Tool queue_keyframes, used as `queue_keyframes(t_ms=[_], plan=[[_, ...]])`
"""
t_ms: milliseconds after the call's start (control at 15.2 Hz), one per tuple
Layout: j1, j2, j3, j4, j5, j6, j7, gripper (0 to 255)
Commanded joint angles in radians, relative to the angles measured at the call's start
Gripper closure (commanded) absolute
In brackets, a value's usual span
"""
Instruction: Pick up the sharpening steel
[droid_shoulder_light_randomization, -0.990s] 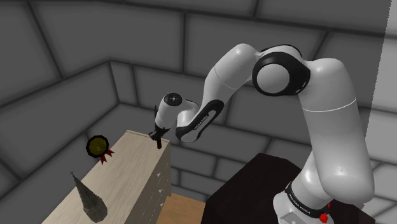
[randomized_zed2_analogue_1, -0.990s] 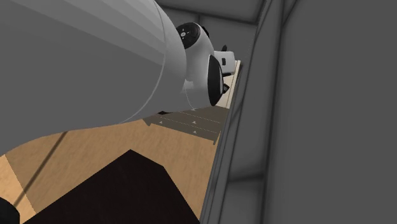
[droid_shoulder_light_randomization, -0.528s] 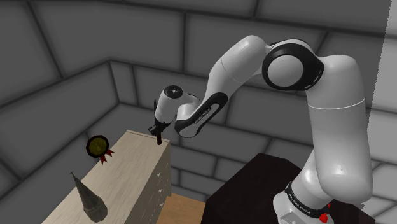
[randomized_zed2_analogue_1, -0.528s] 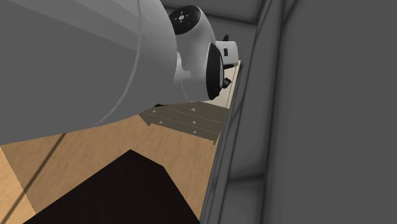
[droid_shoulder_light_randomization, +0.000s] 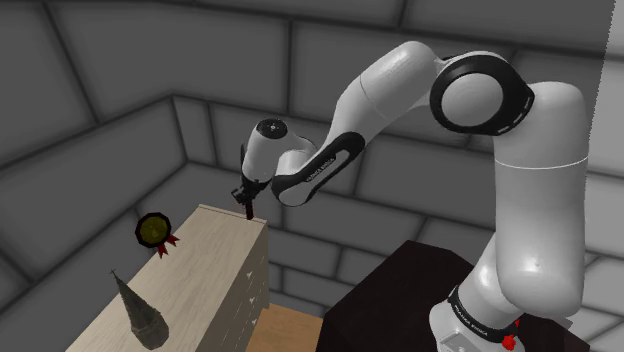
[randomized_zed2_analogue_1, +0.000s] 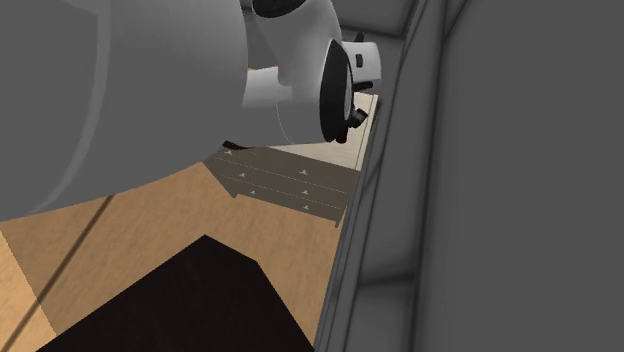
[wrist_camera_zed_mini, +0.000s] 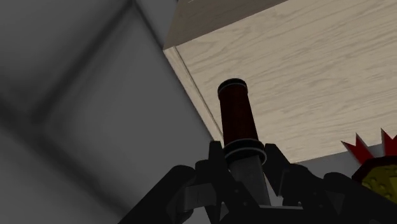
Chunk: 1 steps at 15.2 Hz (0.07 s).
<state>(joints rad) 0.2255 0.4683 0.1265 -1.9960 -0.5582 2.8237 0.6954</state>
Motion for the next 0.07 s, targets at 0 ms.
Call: queue_keyframes(t_ms=[0], plan=[[-0.002, -0.005, 0.003, -0.002, 0.003, -0.004, -0.004, 255]])
